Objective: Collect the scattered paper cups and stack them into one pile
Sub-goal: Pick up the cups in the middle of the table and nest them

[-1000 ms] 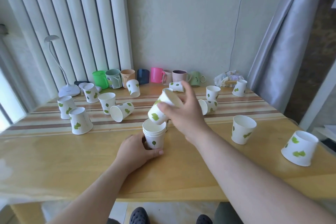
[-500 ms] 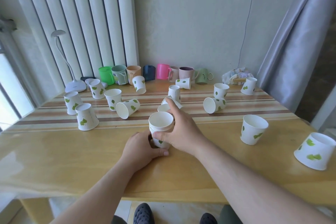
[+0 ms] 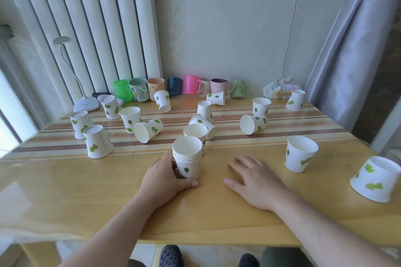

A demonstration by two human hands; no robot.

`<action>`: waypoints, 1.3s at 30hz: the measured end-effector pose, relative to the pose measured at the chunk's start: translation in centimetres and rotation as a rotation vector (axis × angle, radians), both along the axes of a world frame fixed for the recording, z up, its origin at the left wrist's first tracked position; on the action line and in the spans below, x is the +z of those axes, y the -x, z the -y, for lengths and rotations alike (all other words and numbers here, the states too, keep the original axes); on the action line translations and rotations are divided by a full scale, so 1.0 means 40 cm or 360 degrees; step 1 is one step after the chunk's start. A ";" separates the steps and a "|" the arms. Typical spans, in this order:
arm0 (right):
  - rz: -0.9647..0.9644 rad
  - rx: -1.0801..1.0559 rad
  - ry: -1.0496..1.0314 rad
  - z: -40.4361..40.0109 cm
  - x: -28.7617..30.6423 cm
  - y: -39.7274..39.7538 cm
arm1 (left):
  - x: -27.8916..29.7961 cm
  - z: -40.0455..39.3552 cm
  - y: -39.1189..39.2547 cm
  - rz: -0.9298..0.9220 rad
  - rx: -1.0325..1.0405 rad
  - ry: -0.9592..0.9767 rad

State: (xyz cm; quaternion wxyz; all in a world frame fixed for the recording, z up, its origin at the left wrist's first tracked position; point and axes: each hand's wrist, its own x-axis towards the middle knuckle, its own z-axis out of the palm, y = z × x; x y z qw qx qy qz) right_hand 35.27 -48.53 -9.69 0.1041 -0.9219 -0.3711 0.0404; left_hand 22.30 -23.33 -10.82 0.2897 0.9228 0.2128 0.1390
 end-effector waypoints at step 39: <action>-0.0282 -0.0039 -0.0764 -0.313 0.095 -0.058 | 0.012 0.012 0.020 0.0295 -0.0052 0.0224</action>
